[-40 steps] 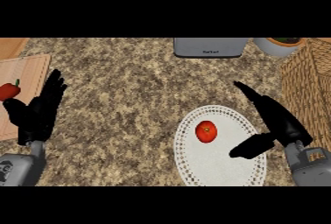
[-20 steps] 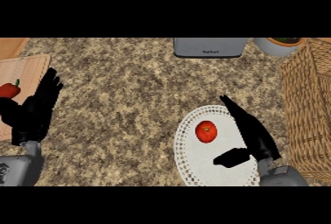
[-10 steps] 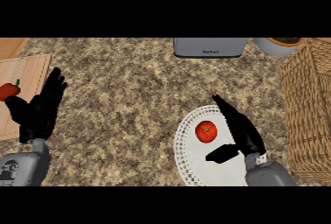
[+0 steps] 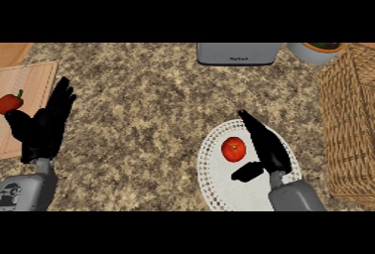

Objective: Pick the tomato from the placemat and place it in the basket

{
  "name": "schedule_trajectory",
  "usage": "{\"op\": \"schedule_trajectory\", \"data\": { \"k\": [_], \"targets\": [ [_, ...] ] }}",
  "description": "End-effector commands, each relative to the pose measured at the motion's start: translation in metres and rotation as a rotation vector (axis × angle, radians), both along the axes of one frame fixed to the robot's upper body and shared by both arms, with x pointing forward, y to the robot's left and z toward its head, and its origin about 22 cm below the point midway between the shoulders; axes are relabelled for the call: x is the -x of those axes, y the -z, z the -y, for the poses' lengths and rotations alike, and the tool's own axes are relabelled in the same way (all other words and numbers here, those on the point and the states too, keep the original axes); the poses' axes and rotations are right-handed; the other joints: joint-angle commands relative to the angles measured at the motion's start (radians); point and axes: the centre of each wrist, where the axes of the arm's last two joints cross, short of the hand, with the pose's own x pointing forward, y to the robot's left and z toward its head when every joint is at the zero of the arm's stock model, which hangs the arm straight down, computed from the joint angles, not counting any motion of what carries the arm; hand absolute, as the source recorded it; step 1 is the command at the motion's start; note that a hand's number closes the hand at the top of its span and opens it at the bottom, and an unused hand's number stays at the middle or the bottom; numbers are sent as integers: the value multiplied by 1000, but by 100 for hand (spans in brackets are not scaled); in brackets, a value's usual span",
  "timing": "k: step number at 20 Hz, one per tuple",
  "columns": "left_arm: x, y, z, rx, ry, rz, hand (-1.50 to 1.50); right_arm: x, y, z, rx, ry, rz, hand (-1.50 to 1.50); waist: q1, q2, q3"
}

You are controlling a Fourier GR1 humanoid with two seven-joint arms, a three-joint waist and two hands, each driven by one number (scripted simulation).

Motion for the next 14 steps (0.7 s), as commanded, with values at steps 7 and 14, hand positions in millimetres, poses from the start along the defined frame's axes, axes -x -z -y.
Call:
{"op": "schedule_trajectory", "data": {
  "k": [7,14],
  "targets": [
    [-9,3,6,3,1,-1,0,-15,8,-20,13,-13,-15,-150,0,0,0],
    [-19,3,-7,11,-27,-13,0,-8,32,-21,9,-27,-44,-150,-1,1,0]
  ]
}}
